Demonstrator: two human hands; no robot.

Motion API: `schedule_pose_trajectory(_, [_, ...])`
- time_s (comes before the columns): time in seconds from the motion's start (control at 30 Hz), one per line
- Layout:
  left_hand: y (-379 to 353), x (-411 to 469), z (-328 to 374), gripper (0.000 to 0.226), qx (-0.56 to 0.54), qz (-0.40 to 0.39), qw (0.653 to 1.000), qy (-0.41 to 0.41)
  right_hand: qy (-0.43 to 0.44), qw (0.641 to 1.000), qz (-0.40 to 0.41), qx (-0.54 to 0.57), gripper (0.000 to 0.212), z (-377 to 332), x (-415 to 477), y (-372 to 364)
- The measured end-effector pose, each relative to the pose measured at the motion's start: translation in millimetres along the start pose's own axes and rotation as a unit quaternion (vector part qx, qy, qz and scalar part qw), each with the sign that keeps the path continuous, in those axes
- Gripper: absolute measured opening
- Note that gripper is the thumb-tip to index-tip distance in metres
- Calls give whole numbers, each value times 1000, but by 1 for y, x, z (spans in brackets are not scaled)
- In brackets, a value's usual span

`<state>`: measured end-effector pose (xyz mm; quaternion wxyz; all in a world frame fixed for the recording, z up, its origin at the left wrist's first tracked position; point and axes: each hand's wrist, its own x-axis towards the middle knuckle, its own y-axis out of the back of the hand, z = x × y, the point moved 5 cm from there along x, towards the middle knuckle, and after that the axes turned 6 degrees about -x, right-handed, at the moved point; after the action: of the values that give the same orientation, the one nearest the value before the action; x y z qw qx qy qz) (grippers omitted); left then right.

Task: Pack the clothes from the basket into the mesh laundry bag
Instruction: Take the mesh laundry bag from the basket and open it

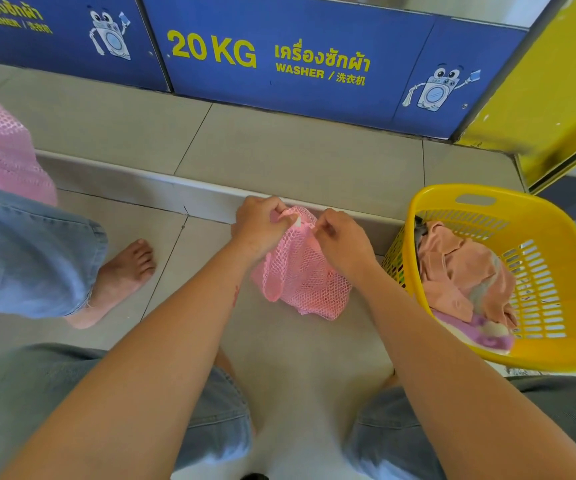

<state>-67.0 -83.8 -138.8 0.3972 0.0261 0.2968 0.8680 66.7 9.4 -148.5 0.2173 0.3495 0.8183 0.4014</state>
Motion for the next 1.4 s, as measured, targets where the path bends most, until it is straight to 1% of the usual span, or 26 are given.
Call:
schedule_pose_trajectory(0.1, [18, 3, -3, 15, 37, 55, 998, 8, -42, 998, 23, -26, 14, 10, 2, 6])
schedule_pose_trajectory(0.17, [36, 6, -8, 14, 51, 104, 993, 20, -77, 996, 43, -33, 14, 22, 1, 11])
schedule_pose_trajectory(0.27, [61, 7, -22, 14, 87, 165, 980, 75, -122, 990, 61, -39, 16, 37, 0, 17])
schedule_pose_trajectory(0.33, [71, 4, -29, 19, 130, 166, 971, 112, -120, 990, 61, -31, 16, 39, 0, 17])
schedule_pose_trajectory(0.4, [71, -1, -33, 23, 177, 146, 966, 116, -98, 994, 50, -20, 15, 33, -1, 14])
schedule_pose_trajectory(0.5, [55, -8, -26, 35, 193, 114, 973, 52, -56, 998, 40, -3, 12, 23, -2, 9])
schedule_pose_trajectory(0.57, [36, -13, -16, 44, 212, 61, 975, -3, -29, 999, 30, 4, 10, 17, -3, 5])
schedule_pose_trajectory(0.67, [4, -18, -5, 54, 237, -25, 969, -69, -7, 1000, 15, 10, 10, 11, -4, -1])
schedule_pose_trajectory(0.73, [-12, -21, 0, 54, 244, -50, 962, -115, 7, 1000, 14, 22, 8, 8, -5, -2])
schedule_pose_trajectory(0.77, [-17, -22, 3, 49, 246, -47, 959, -135, 13, 999, 15, 28, 8, 7, -6, -2])
schedule_pose_trajectory(0.87, [-21, -25, 10, 30, 275, -6, 944, -183, 26, 999, 12, 30, 7, 4, -7, -1])
schedule_pose_trajectory(0.93, [-21, -28, 12, 24, 296, 11, 931, -213, 34, 999, 16, 17, 7, 3, -8, 0])
schedule_pose_trajectory(1.03, [-14, -28, 9, 19, 302, 29, 922, -239, 38, 998, 32, -31, 10, 3, -8, 3])
schedule_pose_trajectory(1.2, [15, -21, -4, 25, 329, 49, 915, -227, -36, 996, 46, -71, 13, 19, -8, 12])
schedule_pose_trajectory(1.3, [42, -17, -20, 23, 352, 84, 914, -181, -88, 991, 65, -78, 14, 33, -6, 19])
schedule_pose_trajectory(1.4, [66, -16, -40, 18, 366, 113, 917, -114, -117, 986, 98, -72, 15, 42, -5, 26])
